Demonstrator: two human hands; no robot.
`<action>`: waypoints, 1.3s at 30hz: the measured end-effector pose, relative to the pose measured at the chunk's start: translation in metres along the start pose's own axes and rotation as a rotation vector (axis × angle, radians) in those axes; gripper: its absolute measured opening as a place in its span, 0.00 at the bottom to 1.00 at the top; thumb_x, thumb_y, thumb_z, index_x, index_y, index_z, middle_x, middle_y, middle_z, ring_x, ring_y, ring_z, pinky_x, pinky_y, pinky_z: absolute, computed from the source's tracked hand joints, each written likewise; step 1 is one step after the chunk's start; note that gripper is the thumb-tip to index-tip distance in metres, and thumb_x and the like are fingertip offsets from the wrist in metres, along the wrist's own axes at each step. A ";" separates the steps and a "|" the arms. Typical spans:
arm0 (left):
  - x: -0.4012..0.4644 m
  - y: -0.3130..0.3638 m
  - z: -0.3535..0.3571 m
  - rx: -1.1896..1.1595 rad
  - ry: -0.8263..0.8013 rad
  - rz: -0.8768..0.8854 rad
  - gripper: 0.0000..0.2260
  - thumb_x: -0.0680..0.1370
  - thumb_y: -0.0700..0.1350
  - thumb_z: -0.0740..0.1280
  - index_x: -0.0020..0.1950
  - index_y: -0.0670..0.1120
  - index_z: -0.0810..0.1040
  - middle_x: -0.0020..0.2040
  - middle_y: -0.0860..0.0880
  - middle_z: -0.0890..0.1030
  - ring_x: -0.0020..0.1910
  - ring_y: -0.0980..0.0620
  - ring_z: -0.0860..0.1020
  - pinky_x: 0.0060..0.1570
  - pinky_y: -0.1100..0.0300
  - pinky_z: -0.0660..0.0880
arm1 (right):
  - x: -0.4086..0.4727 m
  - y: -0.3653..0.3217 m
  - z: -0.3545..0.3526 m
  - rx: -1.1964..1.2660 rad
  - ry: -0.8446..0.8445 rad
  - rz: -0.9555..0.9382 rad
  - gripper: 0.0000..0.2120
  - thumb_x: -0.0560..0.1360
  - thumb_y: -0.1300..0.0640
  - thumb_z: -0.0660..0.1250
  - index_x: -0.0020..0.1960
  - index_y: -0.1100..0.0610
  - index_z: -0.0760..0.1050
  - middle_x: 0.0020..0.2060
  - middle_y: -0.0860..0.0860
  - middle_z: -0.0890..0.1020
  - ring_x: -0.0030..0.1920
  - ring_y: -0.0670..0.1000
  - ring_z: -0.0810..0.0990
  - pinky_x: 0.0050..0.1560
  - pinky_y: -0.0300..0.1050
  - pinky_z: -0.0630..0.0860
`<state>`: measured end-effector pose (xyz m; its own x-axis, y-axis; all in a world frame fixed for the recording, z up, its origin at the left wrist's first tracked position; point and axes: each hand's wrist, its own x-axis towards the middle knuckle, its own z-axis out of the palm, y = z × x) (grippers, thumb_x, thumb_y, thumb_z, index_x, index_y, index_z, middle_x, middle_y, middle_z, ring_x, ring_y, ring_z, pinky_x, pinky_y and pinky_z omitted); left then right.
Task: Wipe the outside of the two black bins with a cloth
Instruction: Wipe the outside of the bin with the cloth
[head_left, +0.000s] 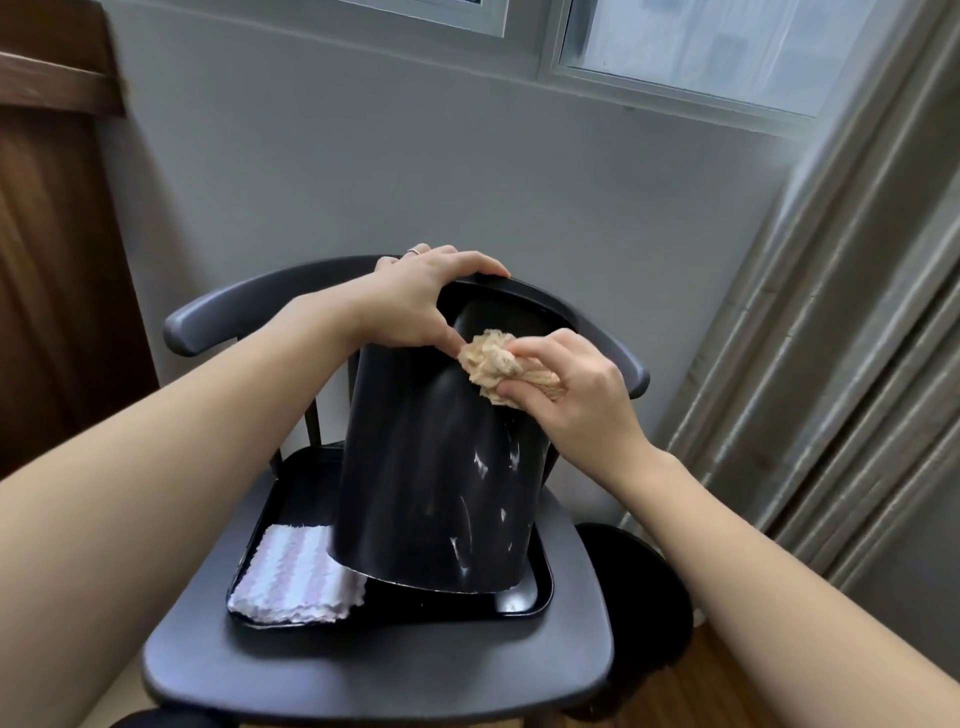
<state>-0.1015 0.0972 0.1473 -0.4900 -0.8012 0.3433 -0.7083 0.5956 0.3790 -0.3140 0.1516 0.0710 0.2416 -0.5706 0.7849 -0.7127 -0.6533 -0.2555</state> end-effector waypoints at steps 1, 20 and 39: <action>0.000 -0.001 0.000 -0.004 0.000 0.002 0.37 0.70 0.46 0.79 0.73 0.66 0.68 0.65 0.59 0.71 0.64 0.58 0.60 0.66 0.58 0.54 | -0.004 0.001 -0.001 -0.019 -0.019 -0.023 0.14 0.72 0.56 0.77 0.55 0.58 0.83 0.44 0.52 0.80 0.47 0.55 0.79 0.51 0.51 0.76; -0.002 -0.011 0.002 -0.067 0.009 -0.022 0.37 0.70 0.44 0.79 0.69 0.72 0.67 0.63 0.62 0.71 0.63 0.59 0.59 0.63 0.60 0.53 | -0.024 0.006 0.001 -0.137 -0.066 -0.245 0.13 0.73 0.55 0.76 0.55 0.60 0.83 0.42 0.53 0.81 0.41 0.57 0.78 0.45 0.50 0.77; -0.003 -0.013 0.000 -0.100 0.017 -0.059 0.36 0.70 0.44 0.78 0.70 0.71 0.68 0.64 0.60 0.71 0.68 0.53 0.61 0.64 0.60 0.55 | -0.044 -0.004 0.011 -0.087 -0.028 -0.195 0.12 0.73 0.58 0.76 0.54 0.61 0.82 0.42 0.54 0.81 0.41 0.58 0.78 0.44 0.53 0.78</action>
<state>-0.0913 0.0919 0.1413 -0.4399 -0.8343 0.3323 -0.6811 0.5511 0.4821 -0.3142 0.1738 0.0310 0.3979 -0.4517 0.7986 -0.7045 -0.7080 -0.0494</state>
